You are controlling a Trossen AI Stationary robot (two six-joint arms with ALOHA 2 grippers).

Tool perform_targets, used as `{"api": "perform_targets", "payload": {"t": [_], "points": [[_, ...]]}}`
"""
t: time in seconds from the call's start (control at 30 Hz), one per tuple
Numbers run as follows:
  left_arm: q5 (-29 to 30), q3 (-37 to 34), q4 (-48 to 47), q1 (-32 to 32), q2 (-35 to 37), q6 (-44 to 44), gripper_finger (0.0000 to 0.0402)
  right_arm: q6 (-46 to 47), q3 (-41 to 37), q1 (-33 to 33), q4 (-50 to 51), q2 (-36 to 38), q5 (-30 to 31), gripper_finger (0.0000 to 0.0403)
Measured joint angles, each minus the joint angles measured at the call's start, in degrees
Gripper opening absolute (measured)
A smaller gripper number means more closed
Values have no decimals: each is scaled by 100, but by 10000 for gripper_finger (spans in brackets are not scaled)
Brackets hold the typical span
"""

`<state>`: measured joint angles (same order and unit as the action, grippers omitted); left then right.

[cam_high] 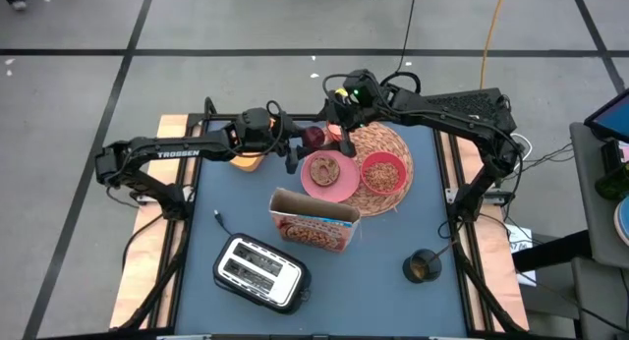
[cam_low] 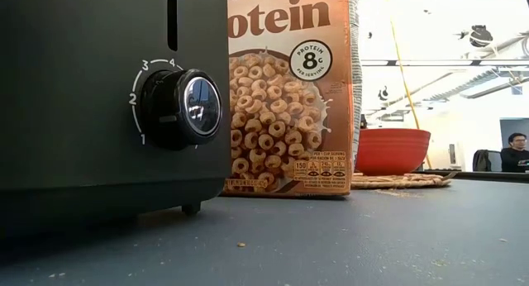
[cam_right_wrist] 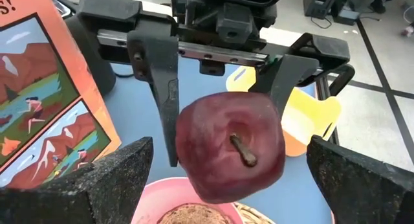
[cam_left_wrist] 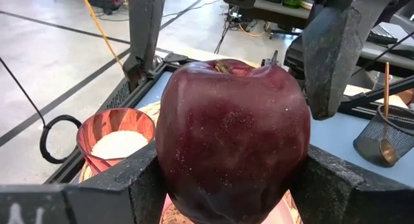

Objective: Arrange a breakfast setting
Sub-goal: Put the apple on the tablemat to the top of the red bowl

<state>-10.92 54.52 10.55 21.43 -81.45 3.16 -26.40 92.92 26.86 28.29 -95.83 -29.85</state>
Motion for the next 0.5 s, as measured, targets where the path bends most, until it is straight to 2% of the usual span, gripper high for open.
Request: {"api": "perform_targets", "payload": {"t": [0.5], "points": [[-17,-7,-9,-2,2,-4,266,-193,-7,-187,-95,-62,28,385]]}}
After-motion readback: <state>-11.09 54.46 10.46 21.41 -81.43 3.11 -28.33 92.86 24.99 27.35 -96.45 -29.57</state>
